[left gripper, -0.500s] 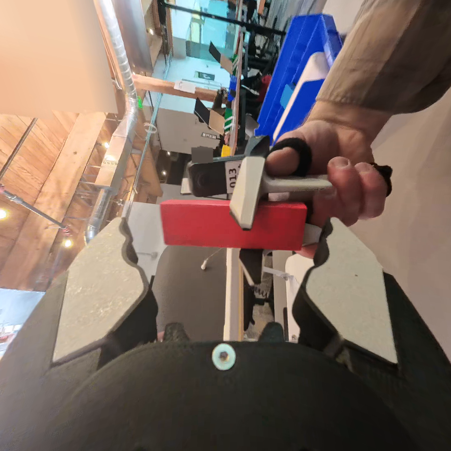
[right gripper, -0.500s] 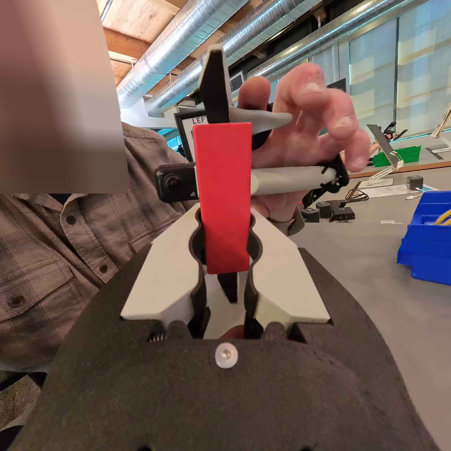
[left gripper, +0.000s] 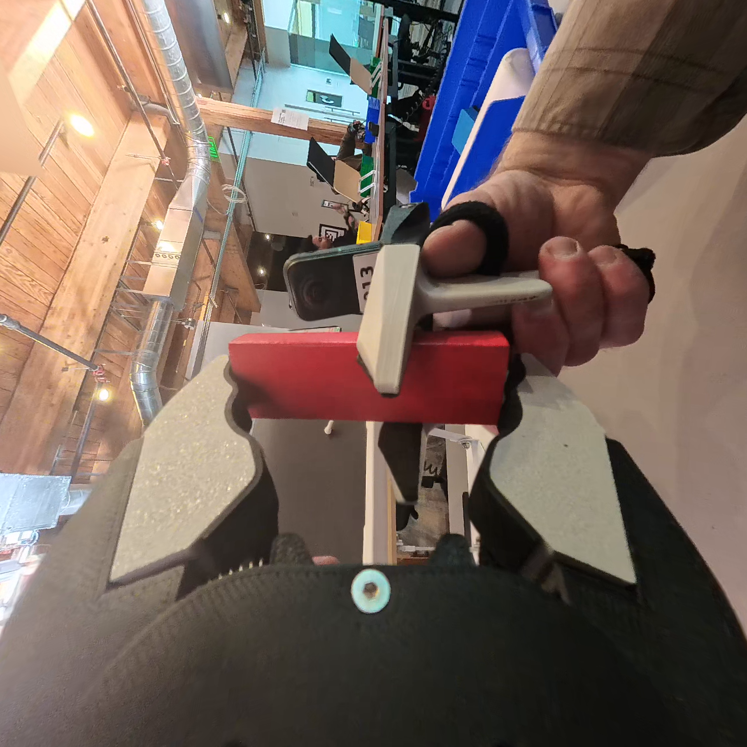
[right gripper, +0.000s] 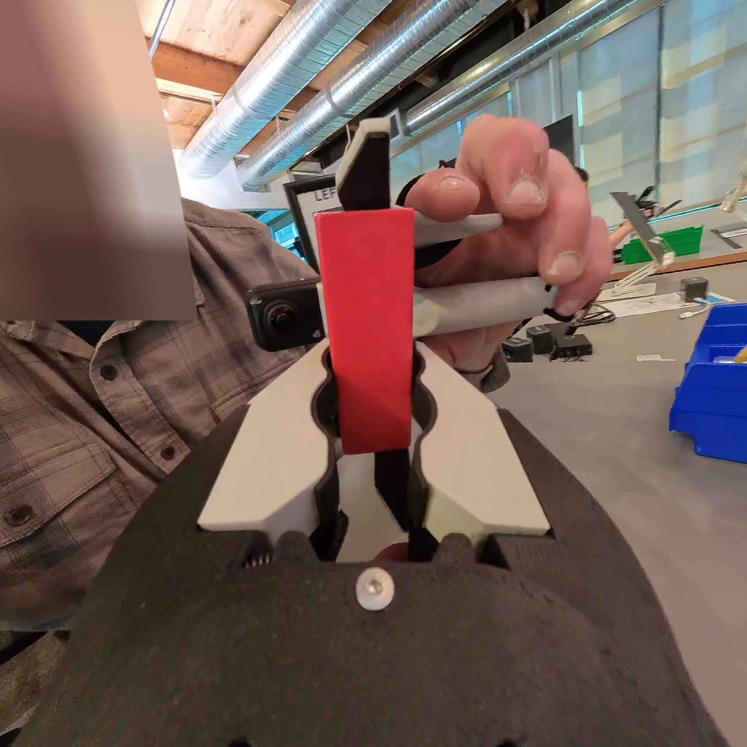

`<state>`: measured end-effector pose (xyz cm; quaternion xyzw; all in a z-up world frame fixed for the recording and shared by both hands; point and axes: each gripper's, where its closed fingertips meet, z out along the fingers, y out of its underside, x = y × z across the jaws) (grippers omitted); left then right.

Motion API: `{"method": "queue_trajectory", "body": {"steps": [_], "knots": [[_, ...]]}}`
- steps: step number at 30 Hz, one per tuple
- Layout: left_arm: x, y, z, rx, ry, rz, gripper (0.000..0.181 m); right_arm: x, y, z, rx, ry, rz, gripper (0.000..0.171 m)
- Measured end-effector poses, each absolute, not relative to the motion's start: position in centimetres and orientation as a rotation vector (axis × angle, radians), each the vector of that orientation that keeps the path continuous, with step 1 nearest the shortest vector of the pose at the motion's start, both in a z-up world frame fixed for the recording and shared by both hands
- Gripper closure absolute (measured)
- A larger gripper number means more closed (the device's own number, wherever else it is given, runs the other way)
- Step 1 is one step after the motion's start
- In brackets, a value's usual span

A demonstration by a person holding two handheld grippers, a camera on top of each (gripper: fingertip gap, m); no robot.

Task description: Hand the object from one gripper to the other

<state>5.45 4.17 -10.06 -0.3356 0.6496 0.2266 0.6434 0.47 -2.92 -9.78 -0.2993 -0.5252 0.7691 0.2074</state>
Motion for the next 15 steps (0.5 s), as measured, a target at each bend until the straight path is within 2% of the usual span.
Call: {"method": "queue_trajectory", "body": {"steps": [4,6,12,15], "knots": [[5.0,4.5,-9.4,-0.837,1.439,0.442,0.062,-0.1,-1.7,-10.1,-0.895,-1.458,1.993,0.118],[4.3,5.0,-9.4,-0.934,1.423,0.375,0.062,-0.4,-0.5,-9.9,-0.921,-1.442,1.852,0.114],[2.1,6.2,-10.3,-1.187,1.400,0.113,0.062,0.4,2.1,-9.0,-0.877,-1.496,1.315,0.118],[1.4,6.0,-11.6,-1.326,1.420,-0.064,0.062,0.7,1.9,-9.6,-0.791,-1.631,0.946,0.125]]}}
